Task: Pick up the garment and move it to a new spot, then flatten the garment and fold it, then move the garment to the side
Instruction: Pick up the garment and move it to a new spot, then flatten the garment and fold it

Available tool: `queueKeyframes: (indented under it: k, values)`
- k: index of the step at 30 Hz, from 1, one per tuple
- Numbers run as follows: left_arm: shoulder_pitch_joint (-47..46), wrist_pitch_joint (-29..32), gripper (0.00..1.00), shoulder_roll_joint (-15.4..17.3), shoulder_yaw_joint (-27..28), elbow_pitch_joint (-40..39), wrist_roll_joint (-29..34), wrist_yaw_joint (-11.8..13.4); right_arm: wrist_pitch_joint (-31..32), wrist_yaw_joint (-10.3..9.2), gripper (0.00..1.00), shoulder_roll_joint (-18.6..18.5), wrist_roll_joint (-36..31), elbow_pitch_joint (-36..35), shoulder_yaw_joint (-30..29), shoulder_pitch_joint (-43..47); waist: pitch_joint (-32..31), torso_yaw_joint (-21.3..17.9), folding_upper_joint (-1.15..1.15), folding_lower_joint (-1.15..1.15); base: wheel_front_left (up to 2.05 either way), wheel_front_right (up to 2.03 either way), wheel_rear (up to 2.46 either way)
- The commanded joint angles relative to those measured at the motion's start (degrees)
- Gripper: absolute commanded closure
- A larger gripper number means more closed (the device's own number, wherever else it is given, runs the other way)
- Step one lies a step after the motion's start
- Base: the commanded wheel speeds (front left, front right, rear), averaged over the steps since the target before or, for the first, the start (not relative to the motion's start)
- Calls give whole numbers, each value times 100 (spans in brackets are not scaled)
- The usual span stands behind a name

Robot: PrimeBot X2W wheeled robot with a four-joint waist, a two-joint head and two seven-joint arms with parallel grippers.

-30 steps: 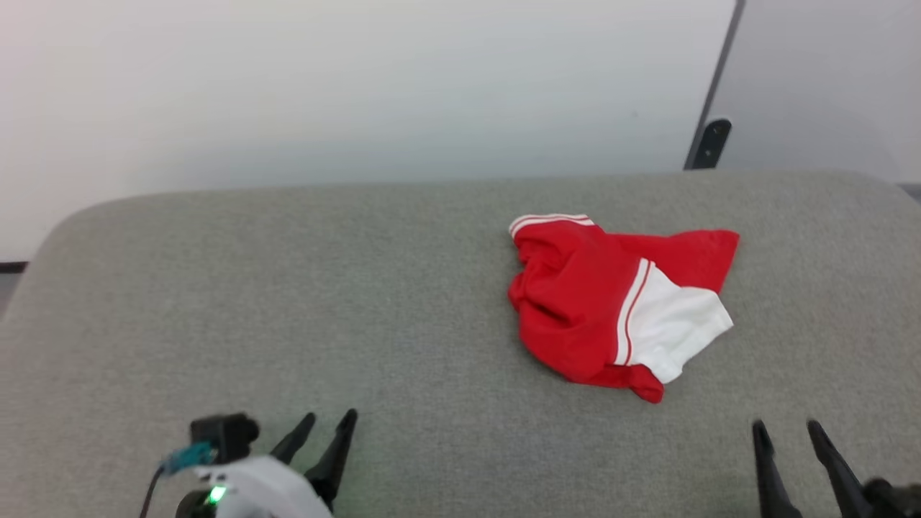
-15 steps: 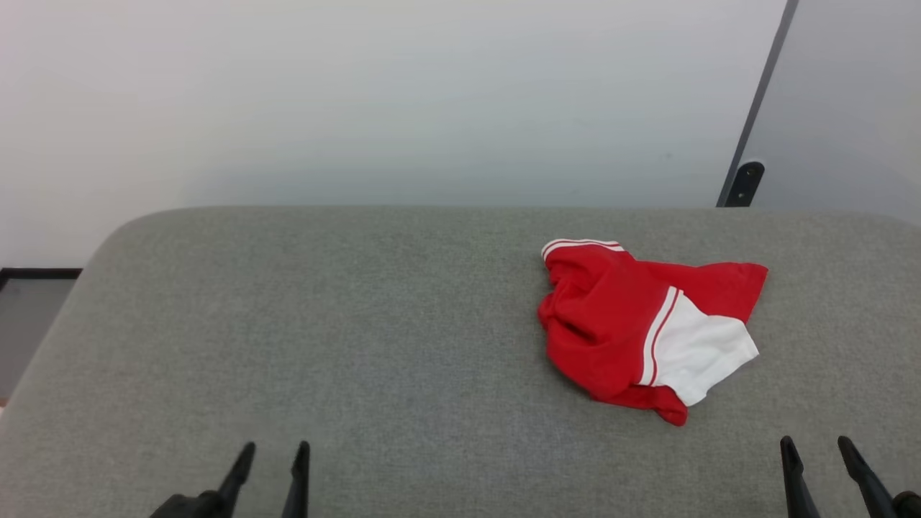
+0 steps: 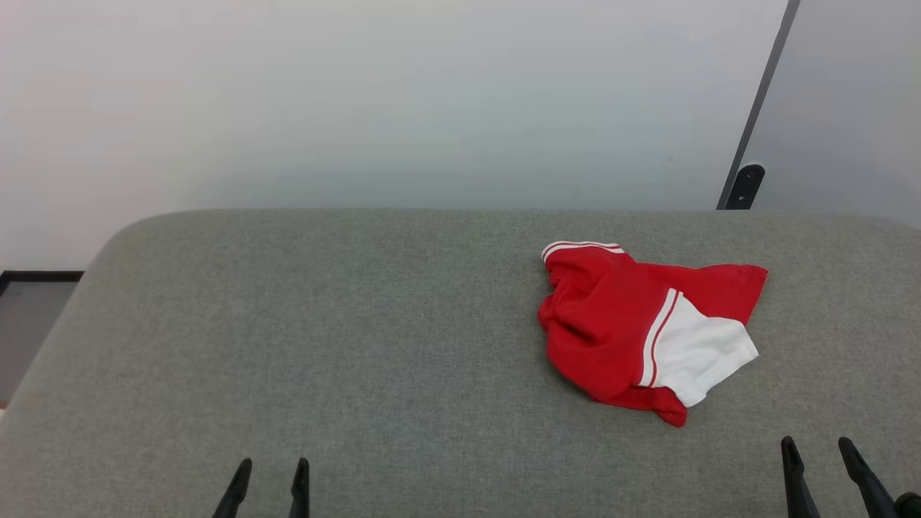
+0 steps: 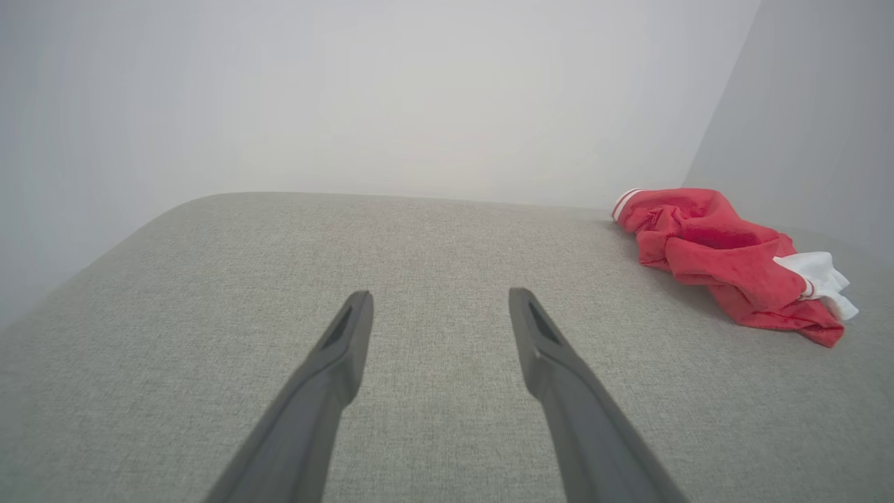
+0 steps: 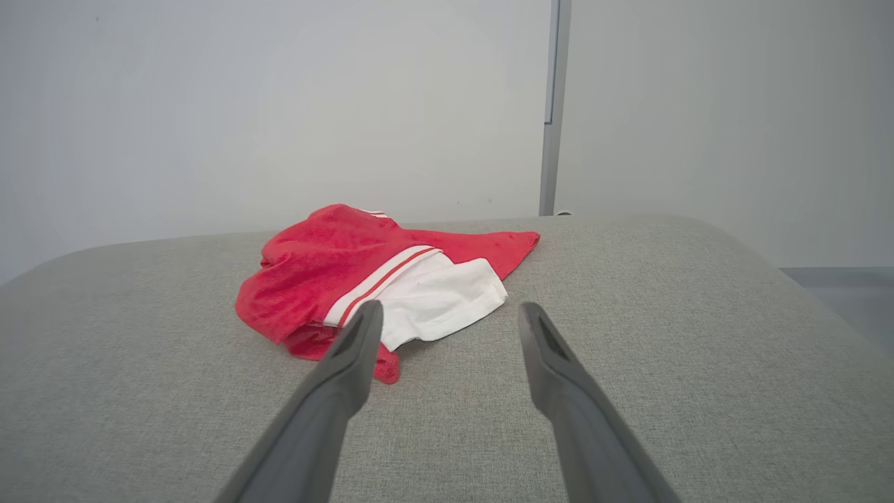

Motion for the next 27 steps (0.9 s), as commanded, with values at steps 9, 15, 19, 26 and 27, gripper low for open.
queueKeyframes:
  k: [9, 15, 19, 26, 27]
  values:
    - [45, -2, 0, -267, 301, 69, 372, -276, -52, -4, 0, 51, 4, 27, 23, -49, 30, -20, 0, 0, 0, 0, 0]
    - [-8, -2, 0, -410, 417, 85, 536, -383, -40, -4, 0, 1, 13, 82, 16, -120, 29, 37, 0, 0, 0, 0, 0]
    - [-42, -2, 0, -533, 468, 54, 620, -427, 146, -4, 0, -143, 76, 179, 50, -413, 68, 36, 0, 0, 0, 0, 0]
    - [-169, -2, 0, -748, 450, 149, 751, -544, 1696, -4, 0, -763, 314, 912, 178, -1708, 315, 19, 0, 0, 0, 0, 0]
    - [-205, -2, 0, -765, 441, 170, 771, -574, 1990, -4, 0, -878, 352, 1063, 207, -1897, 365, 33, 0, 0, 0, 0, 0]
